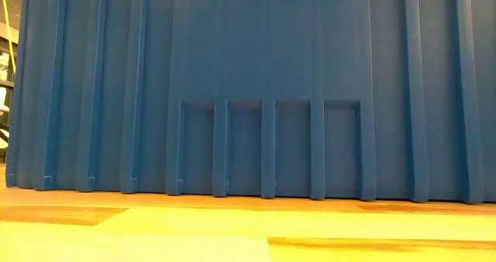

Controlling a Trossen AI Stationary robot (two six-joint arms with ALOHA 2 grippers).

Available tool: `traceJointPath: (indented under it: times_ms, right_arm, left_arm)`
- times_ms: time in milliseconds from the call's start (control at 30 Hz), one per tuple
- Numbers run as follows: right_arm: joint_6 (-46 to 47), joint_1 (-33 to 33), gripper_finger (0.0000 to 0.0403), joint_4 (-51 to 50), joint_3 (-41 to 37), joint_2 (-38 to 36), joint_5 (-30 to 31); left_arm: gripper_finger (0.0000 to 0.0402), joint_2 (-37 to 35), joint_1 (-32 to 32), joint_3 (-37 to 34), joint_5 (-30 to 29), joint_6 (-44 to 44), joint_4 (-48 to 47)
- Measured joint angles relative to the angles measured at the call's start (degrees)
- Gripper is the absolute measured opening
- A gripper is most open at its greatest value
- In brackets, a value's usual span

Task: Pick and place slides into bin
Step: Put the gray slide into the blue container

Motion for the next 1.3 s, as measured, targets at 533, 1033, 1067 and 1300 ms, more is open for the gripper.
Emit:
traceJointPath:
  times_ms: [533,1033,1067,1300]
  right_arm:
    - [39.41,5.99,0.0005,-18.43,-0.09,3.04,31.96]
    - [80.42,12.43,0.0005,-31.94,-0.07,9.92,36.09]
    - [81.92,12.43,0.0005,-33.51,-0.09,10.45,34.45]
    - [90.40,12.69,0.0005,-40.38,-0.20,13.06,23.96]
  left_arm:
    - [0.0085,-1.92,-0.04,-0.08,-18.42,12.19,-2.16]
    - [0.0085,-2.01,-0.04,0.92,-10.78,16.39,-1.98]
    - [0.0085,-2.00,-0.04,1.05,-10.76,16.64,-2.01]
    - [0.0085,-2.00,-0.07,2.68,-9.41,16.70,-2.16]
